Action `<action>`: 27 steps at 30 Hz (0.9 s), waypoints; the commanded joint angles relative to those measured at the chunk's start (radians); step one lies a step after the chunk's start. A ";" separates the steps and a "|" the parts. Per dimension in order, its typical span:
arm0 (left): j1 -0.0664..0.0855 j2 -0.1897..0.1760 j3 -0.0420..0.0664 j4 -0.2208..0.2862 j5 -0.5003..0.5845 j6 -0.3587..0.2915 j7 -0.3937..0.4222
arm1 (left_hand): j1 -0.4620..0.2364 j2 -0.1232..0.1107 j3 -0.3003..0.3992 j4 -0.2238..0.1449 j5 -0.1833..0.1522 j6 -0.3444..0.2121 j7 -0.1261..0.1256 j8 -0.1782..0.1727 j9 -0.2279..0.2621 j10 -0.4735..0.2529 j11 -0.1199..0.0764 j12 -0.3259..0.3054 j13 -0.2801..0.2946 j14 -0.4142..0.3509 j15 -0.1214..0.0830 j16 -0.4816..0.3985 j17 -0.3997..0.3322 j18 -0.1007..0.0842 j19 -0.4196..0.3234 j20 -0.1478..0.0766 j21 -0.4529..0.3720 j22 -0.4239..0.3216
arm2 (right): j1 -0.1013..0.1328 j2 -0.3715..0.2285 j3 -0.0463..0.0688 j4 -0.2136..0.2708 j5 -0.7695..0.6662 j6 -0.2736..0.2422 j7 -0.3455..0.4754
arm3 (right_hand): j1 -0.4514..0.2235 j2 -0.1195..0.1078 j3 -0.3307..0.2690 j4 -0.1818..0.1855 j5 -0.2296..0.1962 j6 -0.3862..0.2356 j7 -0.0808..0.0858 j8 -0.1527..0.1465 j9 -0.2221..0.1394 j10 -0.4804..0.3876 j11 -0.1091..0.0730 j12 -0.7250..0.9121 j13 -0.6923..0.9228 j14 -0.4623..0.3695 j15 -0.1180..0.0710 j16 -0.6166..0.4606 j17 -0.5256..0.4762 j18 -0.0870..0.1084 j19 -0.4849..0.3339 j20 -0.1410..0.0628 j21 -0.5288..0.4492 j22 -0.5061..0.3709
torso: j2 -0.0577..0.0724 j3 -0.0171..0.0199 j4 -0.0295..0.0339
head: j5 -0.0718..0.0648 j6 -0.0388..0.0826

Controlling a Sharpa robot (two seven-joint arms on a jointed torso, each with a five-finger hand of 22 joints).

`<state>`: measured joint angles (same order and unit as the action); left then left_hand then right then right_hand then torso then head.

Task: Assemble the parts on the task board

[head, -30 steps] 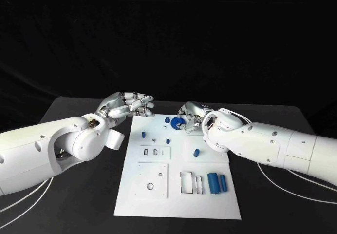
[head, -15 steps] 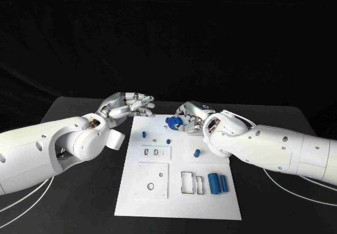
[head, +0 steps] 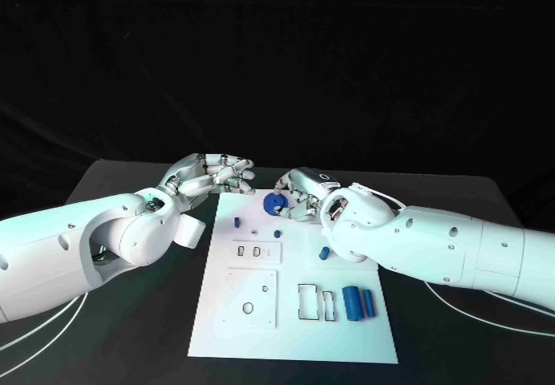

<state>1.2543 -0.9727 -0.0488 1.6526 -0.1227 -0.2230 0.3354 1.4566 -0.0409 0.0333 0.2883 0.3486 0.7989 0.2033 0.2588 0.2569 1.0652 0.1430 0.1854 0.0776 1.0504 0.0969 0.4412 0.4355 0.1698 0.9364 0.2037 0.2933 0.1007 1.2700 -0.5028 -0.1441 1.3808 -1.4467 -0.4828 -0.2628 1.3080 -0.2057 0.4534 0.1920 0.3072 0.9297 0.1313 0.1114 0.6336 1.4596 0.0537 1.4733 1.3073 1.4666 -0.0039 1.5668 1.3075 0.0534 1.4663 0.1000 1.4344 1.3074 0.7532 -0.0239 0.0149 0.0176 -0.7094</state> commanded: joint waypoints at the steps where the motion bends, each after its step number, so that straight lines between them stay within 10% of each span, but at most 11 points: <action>1: 0.001 0.002 0.001 0.002 -0.003 0.018 0.005 | -0.002 0.004 0.002 -0.002 -0.003 -0.008 0.002 -0.006 0.001 0.000 0.005 -0.006 0.001 -0.005 -0.001 0.003 0.001 0.012 0.002 0.004 -0.004 -0.002 | -0.003 0.014 0.000 -0.014 -0.024 0.015 -0.006 | -0.005 -0.006 0.007 0.001 -0.005 0.001 0.004 0.002 -0.003 0.008 0.001 0.001 0.137 0.104 -0.009 0.004 0.263 -0.011 0.014 -0.007 -0.001 0.133 | 0.001 0.0006 -0.0002 | 0.002 0.000; 27: 0.001 0.004 0.001 0.003 -0.003 0.031 -0.002 | -0.002 0.006 0.002 -0.002 -0.004 -0.007 0.003 -0.006 0.003 0.000 0.007 -0.009 0.002 -0.017 0.002 -0.002 0.005 0.011 -0.004 0.006 -0.009 -0.005 | -0.020 0.052 -0.001 -0.071 -0.023 0.040 -0.006 | -0.019 -0.027 0.028 -0.012 -0.011 -0.040 0.017 -0.029 -0.030 -0.008 0.012 -0.014 0.119 0.104 -0.001 0.004 0.263 -0.009 0.009 -0.001 -0.010 0.128 | 0.000 0.0013 -0.0012 | -0.002 -0.006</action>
<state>1.2544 -0.9713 -0.0489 1.6533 -0.1236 -0.2181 0.3340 1.4566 -0.0409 0.0333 0.2883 0.3486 0.7989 0.2033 0.2588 0.2589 1.0652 0.1430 0.1809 0.0784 1.0398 0.1003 0.4412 0.4389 0.1698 0.9364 0.2037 0.2893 0.0973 1.2509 -0.4531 -0.1454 1.3100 -1.4559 -0.4578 -0.2690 1.2886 -0.2251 0.4756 0.1811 0.3004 0.8959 0.1474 0.0867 0.6076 1.4524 0.0607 1.4654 1.3080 1.4665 -0.0039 1.5668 1.3074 0.0534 1.4663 0.1000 1.4304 1.3080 0.7532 -0.0222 0.0129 0.0177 -0.7153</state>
